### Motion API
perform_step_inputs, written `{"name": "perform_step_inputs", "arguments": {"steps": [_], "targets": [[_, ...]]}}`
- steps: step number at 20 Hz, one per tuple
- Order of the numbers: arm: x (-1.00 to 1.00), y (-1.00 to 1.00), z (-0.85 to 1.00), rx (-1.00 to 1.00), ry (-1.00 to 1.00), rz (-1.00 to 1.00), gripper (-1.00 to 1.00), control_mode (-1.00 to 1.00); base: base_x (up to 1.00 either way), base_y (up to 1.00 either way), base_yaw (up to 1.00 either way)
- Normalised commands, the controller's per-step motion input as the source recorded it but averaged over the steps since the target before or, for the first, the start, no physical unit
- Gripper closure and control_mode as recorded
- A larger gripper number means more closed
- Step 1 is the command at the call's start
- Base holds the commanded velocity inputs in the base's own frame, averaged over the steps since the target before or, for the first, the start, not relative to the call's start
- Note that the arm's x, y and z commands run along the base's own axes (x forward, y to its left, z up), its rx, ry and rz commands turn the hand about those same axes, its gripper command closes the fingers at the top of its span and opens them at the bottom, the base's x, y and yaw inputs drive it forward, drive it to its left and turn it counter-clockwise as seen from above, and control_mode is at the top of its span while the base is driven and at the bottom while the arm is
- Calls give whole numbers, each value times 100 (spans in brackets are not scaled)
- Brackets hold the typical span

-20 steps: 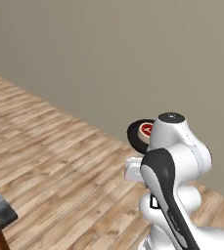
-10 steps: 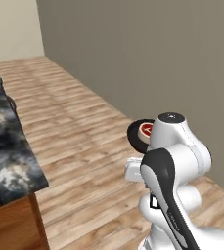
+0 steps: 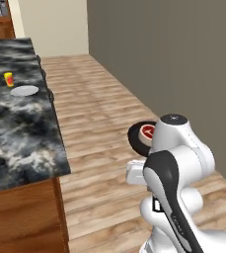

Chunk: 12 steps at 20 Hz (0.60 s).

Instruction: Pick up the pan with the steak in it and place it on the dining table. Then place the steak on the plate.

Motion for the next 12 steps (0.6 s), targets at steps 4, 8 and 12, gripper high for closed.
{"name": "perform_step_inputs", "arguments": {"steps": [4, 8, 12], "targets": [[0, 0, 0, 0, 0, 0, 100, 100, 2, -30, 0], [0, 0, 0, 0, 0, 0, 100, 100, 13, -98, 0], [0, 0, 0, 0, 0, 0, 100, 100, 19, -100, 0]]}}
